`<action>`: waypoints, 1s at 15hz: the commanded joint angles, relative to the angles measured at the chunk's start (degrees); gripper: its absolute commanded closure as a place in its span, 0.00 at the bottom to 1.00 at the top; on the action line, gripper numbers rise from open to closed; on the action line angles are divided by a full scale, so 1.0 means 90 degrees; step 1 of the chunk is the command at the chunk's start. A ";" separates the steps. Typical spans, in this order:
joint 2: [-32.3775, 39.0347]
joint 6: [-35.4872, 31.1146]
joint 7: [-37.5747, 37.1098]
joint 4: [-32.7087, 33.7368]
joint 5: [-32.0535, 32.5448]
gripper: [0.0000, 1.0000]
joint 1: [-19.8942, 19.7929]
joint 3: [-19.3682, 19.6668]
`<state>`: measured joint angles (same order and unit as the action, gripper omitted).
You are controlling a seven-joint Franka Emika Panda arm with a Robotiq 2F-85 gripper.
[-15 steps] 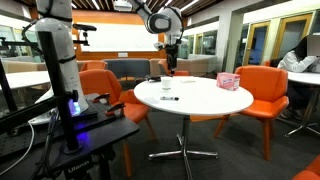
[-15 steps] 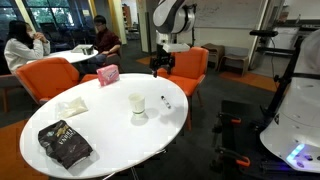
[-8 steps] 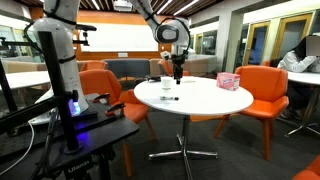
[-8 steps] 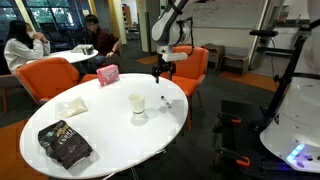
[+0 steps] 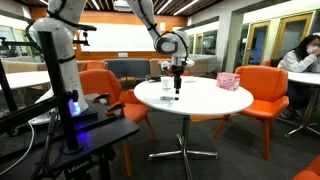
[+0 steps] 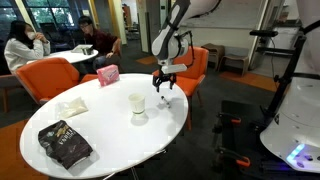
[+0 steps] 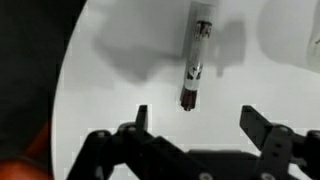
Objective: Pick up the pen from the table and put it in the white cup.
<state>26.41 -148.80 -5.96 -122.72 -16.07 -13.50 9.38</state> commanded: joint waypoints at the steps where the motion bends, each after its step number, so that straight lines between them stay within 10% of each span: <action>1: 0.0186 -0.0213 -0.0317 0.0019 -0.0028 0.03 0.0072 -0.0001; 4: 0.0305 -0.0237 -0.0378 0.0021 0.0001 0.25 0.0138 -0.0018; 10: 0.0495 -0.0202 -0.0470 0.0095 0.0013 0.22 0.0197 -0.0033; 15: 0.0634 -0.0194 -0.0467 0.0165 0.0067 0.65 0.0231 -0.0021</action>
<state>31.43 -149.92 -8.33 -121.93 -16.06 -11.97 8.99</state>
